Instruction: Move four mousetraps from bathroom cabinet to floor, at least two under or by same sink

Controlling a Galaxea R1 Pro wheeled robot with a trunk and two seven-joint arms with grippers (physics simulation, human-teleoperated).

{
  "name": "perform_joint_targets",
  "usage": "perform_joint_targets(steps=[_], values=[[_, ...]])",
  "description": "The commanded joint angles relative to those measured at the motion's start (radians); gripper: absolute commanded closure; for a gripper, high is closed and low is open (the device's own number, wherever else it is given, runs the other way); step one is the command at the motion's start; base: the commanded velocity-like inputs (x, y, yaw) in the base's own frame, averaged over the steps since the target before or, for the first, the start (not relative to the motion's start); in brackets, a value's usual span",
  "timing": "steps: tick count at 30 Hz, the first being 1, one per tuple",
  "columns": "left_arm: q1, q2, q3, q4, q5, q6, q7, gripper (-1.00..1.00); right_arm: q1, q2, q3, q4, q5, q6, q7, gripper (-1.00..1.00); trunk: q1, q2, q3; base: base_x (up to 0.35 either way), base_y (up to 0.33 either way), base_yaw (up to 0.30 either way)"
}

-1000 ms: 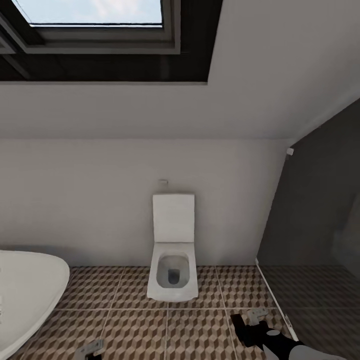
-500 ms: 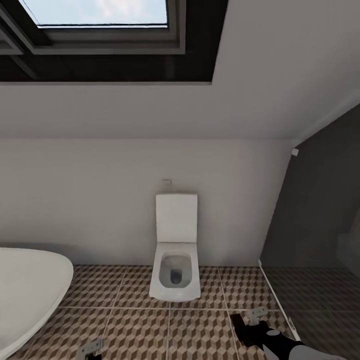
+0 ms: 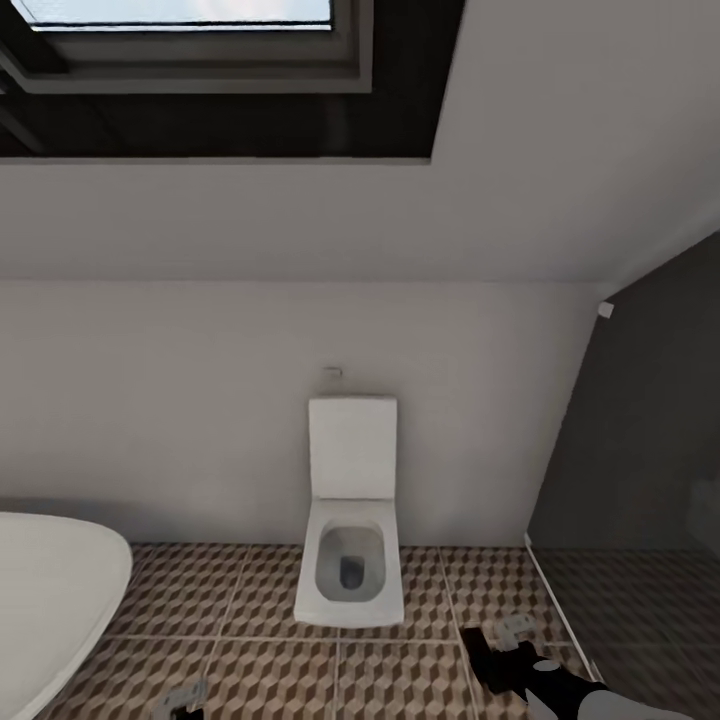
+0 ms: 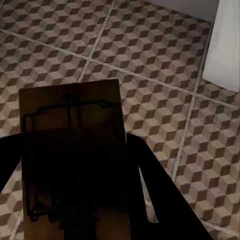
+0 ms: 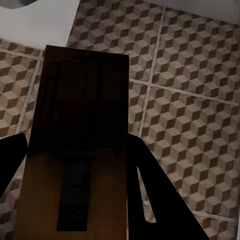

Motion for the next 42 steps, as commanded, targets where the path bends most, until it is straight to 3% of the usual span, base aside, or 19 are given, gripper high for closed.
perform_joint_targets(steps=[1,17,42], values=[[-0.002,-0.001,-0.008,0.004,0.005,-0.006,0.000,1.00,-0.002,0.000,0.006,0.004,0.004,-0.007,0.001,1.00,0.001,-0.002,-0.002,0.330,0.000,0.000],[-0.002,0.000,-0.008,0.004,0.006,-0.006,0.000,1.00,-0.002,-0.005,0.005,0.003,0.004,-0.008,0.001,1.00,0.001,-0.002,-0.002,0.323,0.000,0.000],[-0.002,0.002,-0.008,0.004,0.006,-0.009,0.000,1.00,-0.002,-0.005,0.005,0.003,0.004,-0.008,0.001,1.00,0.001,-0.002,-0.001,0.021,0.000,-0.016]])
